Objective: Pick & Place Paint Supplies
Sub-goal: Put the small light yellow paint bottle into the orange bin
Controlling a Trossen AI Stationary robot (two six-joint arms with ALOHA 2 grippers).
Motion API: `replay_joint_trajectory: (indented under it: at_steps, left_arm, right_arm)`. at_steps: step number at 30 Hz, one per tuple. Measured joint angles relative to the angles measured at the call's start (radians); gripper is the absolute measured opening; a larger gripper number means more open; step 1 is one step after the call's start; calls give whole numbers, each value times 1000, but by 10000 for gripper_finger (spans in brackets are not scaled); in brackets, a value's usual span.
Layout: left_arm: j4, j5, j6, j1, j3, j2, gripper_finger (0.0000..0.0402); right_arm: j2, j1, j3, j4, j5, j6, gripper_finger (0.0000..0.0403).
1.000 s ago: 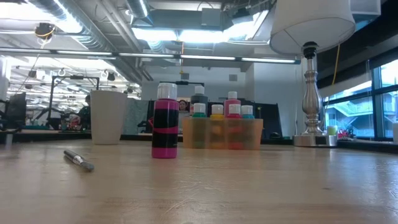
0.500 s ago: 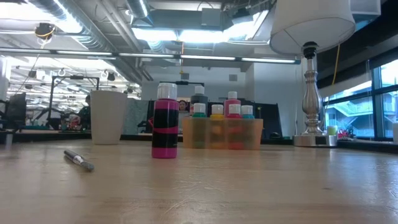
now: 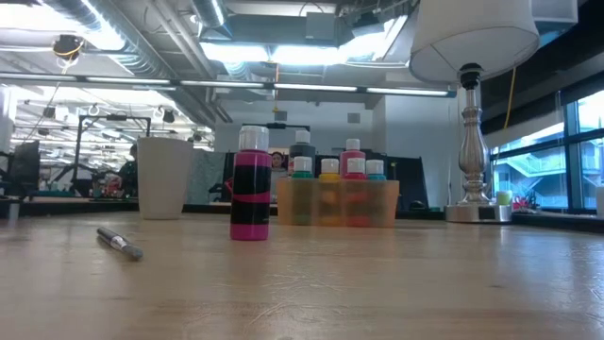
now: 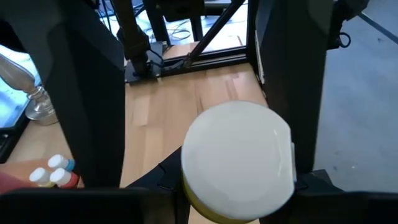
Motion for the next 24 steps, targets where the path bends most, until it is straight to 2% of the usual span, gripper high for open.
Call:
replay_joint_trajectory:
  at_steps: [14,24]
  left_arm:
    - [1,23,35,26,0,0,123]
    - [-1,19,41,32,0,0,122]
  right_arm:
    - [8,-25,0,0,-38,1,275]
    - [9,-25,0,0,-35,6,202]
